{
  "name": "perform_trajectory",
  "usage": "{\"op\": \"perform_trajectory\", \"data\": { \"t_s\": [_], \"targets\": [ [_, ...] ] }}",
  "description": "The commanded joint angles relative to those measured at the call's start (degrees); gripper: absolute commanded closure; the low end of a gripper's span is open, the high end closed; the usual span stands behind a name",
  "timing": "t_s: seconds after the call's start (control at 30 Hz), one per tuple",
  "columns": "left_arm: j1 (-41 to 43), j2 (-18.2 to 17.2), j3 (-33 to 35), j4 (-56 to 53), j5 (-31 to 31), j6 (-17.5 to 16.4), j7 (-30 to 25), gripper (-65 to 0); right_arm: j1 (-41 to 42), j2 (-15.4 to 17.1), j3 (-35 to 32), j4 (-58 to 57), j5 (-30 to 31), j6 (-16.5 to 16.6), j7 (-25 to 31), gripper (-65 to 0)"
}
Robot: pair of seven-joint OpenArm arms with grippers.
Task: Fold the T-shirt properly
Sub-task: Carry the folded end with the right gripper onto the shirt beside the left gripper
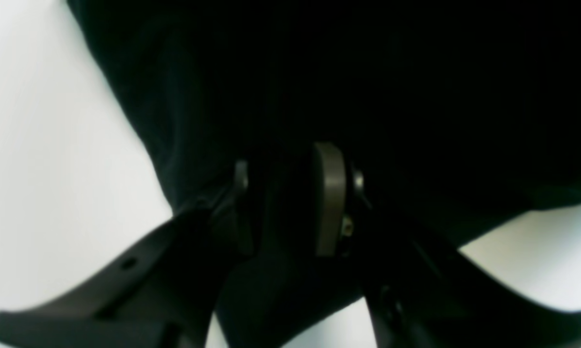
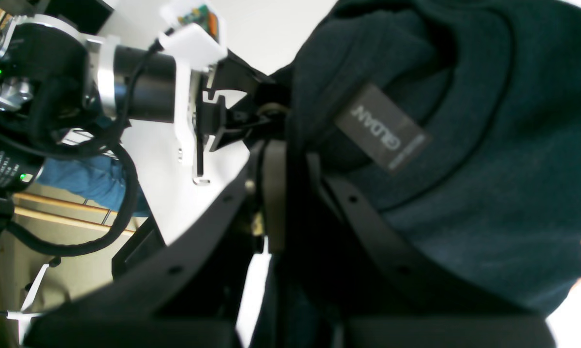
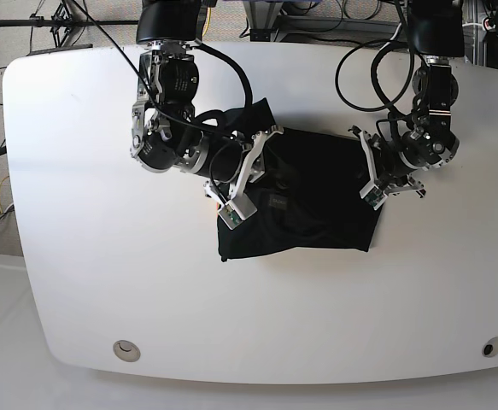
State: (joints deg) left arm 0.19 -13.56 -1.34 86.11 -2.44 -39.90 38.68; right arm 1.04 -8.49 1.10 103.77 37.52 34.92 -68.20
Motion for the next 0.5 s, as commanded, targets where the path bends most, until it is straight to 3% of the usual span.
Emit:
{"op": "perform_trajectory", "data": {
  "t_s": [0.0, 0.17, 0.47],
  "targets": [
    [-0.48, -0.68, -0.16, 1.84, -0.21, -0.10, 0.11, -15.7, 1.05, -0.49, -0.68, 0.56, 1.51, -0.49, 2.84, -0.4],
    [-0.44, -0.71, -0.15, 2.52, -0.10, -0.10, 0.17, -15.8, 1.52, -0.51, -1.81, -0.51, 1.49, -2.03, 4.70, -0.2],
    [-0.93, -0.50, 0.01, 0.27, -0.09, -0.10, 0.15, -15.3, 3.46, -0.51, -3.69, -6.91, 0.83, -1.22, 4.43, -2.4]
  ]
}}
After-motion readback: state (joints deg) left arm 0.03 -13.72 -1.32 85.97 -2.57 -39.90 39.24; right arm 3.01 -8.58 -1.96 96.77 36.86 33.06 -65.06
